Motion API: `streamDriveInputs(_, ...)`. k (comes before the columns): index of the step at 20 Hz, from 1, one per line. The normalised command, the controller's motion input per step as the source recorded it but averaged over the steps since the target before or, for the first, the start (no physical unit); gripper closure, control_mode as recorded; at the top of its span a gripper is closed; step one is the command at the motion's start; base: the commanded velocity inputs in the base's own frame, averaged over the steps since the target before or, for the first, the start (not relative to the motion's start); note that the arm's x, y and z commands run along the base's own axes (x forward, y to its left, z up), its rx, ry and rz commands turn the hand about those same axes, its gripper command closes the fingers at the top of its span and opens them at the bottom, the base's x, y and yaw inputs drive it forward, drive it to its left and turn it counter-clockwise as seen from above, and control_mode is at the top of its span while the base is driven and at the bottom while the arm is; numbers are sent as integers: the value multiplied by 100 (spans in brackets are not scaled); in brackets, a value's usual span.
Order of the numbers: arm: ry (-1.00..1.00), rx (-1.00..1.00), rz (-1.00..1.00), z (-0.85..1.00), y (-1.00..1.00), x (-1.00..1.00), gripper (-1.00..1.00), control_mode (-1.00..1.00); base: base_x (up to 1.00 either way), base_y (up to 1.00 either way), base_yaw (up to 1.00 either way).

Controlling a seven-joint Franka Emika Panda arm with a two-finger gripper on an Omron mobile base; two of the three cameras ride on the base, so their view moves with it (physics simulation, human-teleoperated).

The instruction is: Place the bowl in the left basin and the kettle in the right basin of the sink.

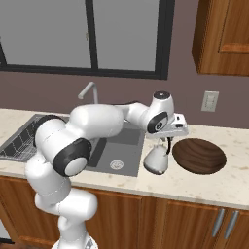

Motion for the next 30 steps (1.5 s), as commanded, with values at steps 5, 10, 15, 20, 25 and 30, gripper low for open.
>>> streamDriveInputs(5, -7, -10, 0, 13, 70, -21, 100, -100, 0, 0, 0)
streamDriveInputs(10, -7, -15, -5, 1, 59, -1, 100, -100, 0, 0, 0)
streamDriveInputs(15, -8, -15, -14, 0, 52, 2, 100, -100, 0, 0, 0)
streamDriveInputs(20, -9, -11, -18, 1, 42, 13, 100, -100, 0, 0, 0)
streamDriveInputs(25, -9, -7, -20, 1, 33, 24, 100, -100, 0, 0, 0)
streamDriveInputs(30, -9, -5, -21, 0, 36, 28, 100, -100, 0, 0, 0)
